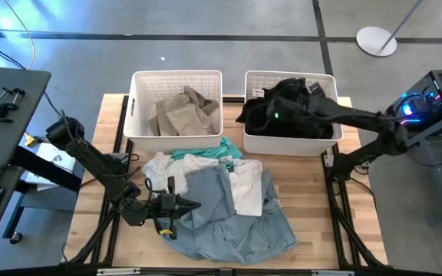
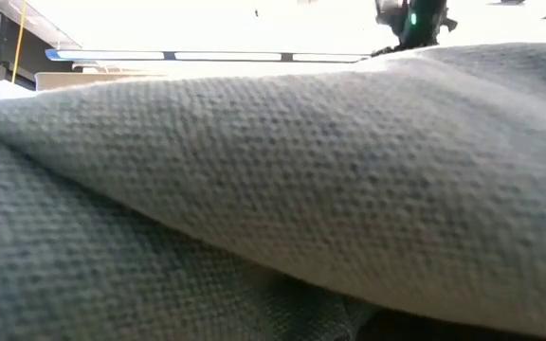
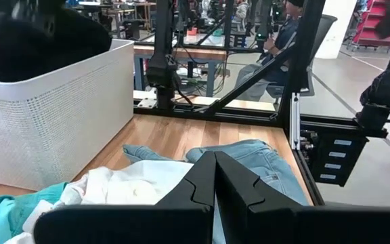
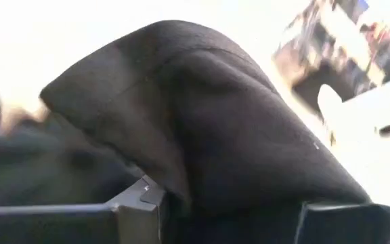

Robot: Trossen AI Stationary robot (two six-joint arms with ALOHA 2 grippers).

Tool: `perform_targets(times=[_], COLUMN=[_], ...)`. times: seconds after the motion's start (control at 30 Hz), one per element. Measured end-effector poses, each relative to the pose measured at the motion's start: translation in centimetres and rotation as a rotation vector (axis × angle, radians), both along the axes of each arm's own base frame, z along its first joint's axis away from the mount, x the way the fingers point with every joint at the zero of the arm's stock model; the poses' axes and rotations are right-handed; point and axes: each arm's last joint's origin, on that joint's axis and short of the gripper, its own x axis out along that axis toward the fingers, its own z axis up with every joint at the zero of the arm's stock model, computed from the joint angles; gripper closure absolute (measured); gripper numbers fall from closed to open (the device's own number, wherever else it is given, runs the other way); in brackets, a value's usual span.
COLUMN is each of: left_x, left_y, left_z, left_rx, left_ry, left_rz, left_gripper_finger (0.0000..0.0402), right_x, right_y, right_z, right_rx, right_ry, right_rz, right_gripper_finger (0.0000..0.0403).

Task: Sort clothes
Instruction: Put the black shirt into the right white laundry bin

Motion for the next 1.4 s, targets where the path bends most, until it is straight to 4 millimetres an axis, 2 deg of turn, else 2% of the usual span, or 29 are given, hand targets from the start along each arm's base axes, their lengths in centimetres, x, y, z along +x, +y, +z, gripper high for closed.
perform_targets(times=[0.17, 0.33, 0.43, 0.57, 0.63, 0.73, 0.87, 1.0, 1.13, 1.27, 1.4], left_x=[0.0, 0.0, 0.0, 0.0, 0.0, 0.0, 0.0, 0.0, 0.0, 0.0, 0.0], left_y=[0.0, 0.0, 0.0, 0.0, 0.0, 0.0, 0.0, 0.0, 0.0, 0.0, 0.0], left_z=[-0.1, -0.1, -0.1, -0.1, -0.1, -0.1, -0.1, -0.1, -0.1, -0.1, -0.1], left_rx=[-0.003, -0.003, -0.003, -0.003, -0.004, -0.004, -0.004, -0.003, -0.004, -0.004, -0.004], left_ry=[0.008, 0.008, 0.008, 0.008, 0.008, 0.008, 0.008, 0.008, 0.008, 0.007, 0.007], left_rz=[0.002, 0.001, 0.002, 0.002, 0.002, 0.002, 0.002, 0.002, 0.002, 0.002, 0.002], left_gripper_finger=[0.0401, 0.0401, 0.0401, 0.0401, 0.0401, 0.0401, 0.0401, 0.0401, 0.0401, 0.0401, 0.0401], right_x=[-1.6, -3.3, -4.2, -4.8, -4.8, -4.4, -4.0, -4.6, -4.9, -3.0, -0.2], right_y=[-3.4, -5.3, -5.9, -6.3, -6.3, -6.1, -5.7, -5.2, -4.5, -3.9, -3.9], right_z=[-4.9, -9.9, -11.8, -12.6, -11.9, -9.8, -4.9, 0.0, 3.6, 4.4, 2.9], right_rx=[0.225, 0.420, 0.461, 0.472, 0.473, 0.456, 0.425, 0.449, 0.510, 0.682, 0.654], right_ry=[0.042, -0.031, -0.066, -0.067, -0.050, -0.054, -0.102, -0.159, -0.292, -0.461, -0.569], right_rz=[-0.083, -0.101, -0.129, -0.144, -0.132, -0.103, -0.074, -0.111, -0.078, 0.216, 0.418], right_gripper_finger=[0.0254, 0.0254, 0.0254, 0.0254, 0.0254, 0.0254, 0.0254, 0.0254, 0.0254, 0.0258, 0.0292])
